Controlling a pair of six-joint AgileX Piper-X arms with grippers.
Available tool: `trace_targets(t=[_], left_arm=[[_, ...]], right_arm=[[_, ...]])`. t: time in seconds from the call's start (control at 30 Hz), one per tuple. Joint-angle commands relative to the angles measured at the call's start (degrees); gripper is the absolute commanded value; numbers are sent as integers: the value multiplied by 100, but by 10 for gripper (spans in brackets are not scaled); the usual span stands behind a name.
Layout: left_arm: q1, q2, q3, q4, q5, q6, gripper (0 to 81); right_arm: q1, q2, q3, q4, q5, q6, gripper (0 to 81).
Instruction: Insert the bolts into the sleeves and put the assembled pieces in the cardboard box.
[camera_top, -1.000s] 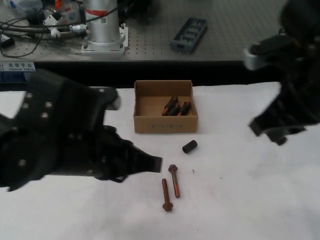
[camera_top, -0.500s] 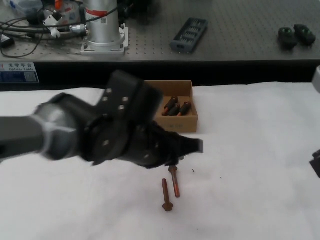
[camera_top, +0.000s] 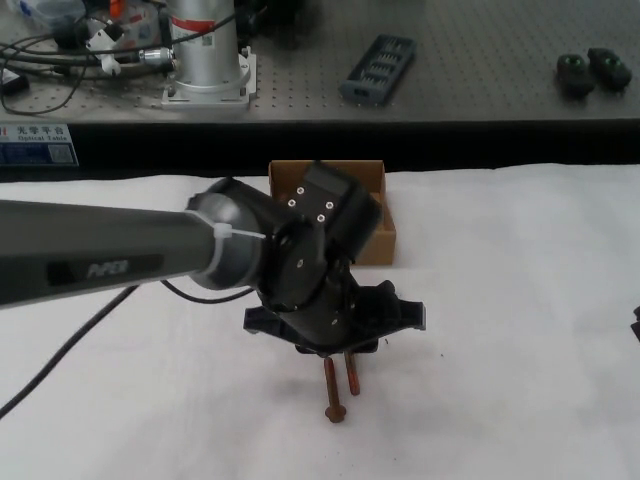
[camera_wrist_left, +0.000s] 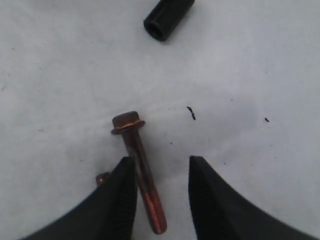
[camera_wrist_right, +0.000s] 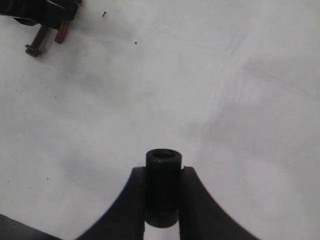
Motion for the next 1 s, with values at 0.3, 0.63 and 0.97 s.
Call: trace_targets(t=[0.3, 0.63, 0.97], left_arm=[[-19, 254, -120, -17, -201, -199, 260], [-19, 390, -120, -25, -212, -199, 259], [-19, 390, -120, -25, -266, -199, 1]], right_arm=[[-41, -51, -5, -8, -78, -17, 28], [-41, -51, -5, -20, -78, -14, 28], [-41, -39, -5, -35, -78, -14, 28]])
